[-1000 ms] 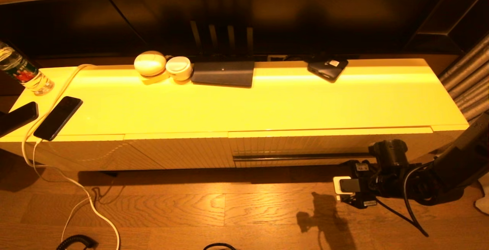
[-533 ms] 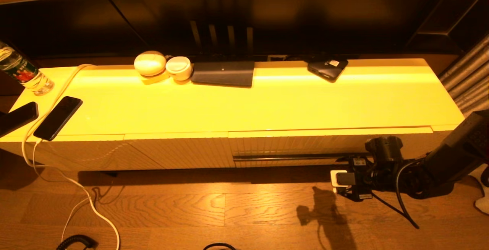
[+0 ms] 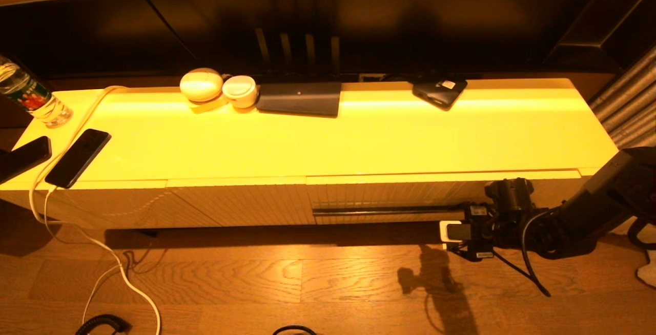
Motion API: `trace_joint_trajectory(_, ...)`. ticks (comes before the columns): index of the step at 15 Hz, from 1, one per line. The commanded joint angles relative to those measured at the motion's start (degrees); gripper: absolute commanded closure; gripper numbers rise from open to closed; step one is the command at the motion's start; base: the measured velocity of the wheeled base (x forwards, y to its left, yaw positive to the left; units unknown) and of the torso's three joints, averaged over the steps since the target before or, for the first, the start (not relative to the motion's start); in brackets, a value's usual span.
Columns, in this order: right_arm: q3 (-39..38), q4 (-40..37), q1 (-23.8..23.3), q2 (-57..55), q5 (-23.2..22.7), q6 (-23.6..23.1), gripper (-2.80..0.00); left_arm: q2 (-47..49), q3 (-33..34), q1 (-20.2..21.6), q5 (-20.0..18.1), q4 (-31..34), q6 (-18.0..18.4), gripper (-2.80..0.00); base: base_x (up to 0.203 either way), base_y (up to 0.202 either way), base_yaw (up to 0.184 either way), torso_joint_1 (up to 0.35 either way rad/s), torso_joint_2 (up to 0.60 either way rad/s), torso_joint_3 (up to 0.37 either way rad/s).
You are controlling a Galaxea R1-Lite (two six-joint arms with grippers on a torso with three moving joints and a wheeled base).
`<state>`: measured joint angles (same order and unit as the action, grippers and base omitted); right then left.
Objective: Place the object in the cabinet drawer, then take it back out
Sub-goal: Open the drawer
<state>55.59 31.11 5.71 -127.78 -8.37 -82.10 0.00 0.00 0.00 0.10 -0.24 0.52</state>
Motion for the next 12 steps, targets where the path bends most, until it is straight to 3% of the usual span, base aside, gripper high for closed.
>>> trace_joint_trajectory(1,1.2,0.3,0.0,-1.5,-0.2,0.7,-2.8,0.0,0.1,0.0,0.0,0.0,0.0,0.0,0.0,0.0,0.0,0.0,0.0,0.0)
trace_joint_trajectory(12,3.4,0.1,-0.3,-2.8,-0.1,0.9,-2.8,0.0,0.1,0.0,0.0,0.0,0.0,0.0,0.0,0.0,0.0,0.0,0.0,0.0)
